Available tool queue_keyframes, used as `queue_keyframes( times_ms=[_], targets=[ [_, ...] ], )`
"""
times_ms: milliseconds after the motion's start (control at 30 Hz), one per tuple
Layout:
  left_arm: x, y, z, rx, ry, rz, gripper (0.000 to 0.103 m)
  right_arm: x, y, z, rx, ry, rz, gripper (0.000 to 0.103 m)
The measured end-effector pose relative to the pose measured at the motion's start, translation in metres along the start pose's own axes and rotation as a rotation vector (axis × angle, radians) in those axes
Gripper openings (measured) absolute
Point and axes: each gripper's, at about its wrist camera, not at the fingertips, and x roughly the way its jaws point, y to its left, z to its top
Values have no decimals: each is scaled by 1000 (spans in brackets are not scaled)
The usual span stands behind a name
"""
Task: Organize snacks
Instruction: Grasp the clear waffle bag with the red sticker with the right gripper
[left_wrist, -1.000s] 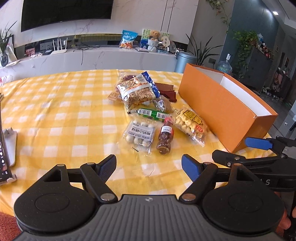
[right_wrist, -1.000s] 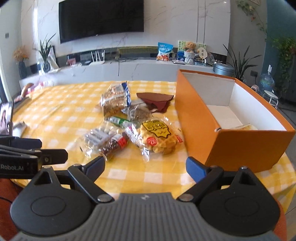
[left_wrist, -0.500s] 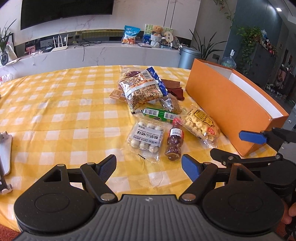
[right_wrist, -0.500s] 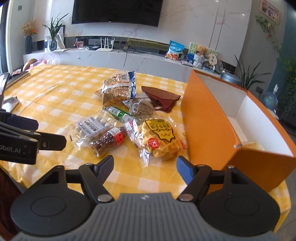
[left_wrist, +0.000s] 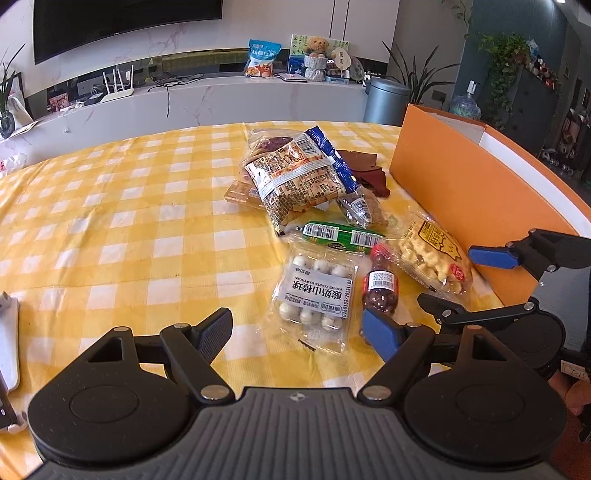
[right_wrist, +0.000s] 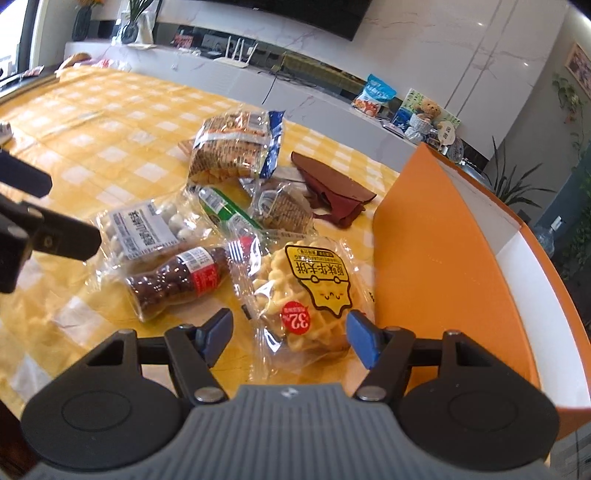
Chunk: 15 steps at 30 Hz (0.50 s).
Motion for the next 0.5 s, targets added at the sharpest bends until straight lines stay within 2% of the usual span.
queue_keyframes(
  times_ms=[233, 500],
  targets=[
    [10, 0, 3, 8, 19, -8, 94, 20, 4, 6, -80, 9, -7, 66],
    [15, 2, 4, 5, 37, -13, 94, 29, 2, 13, -75, 2, -4, 63]
  ],
)
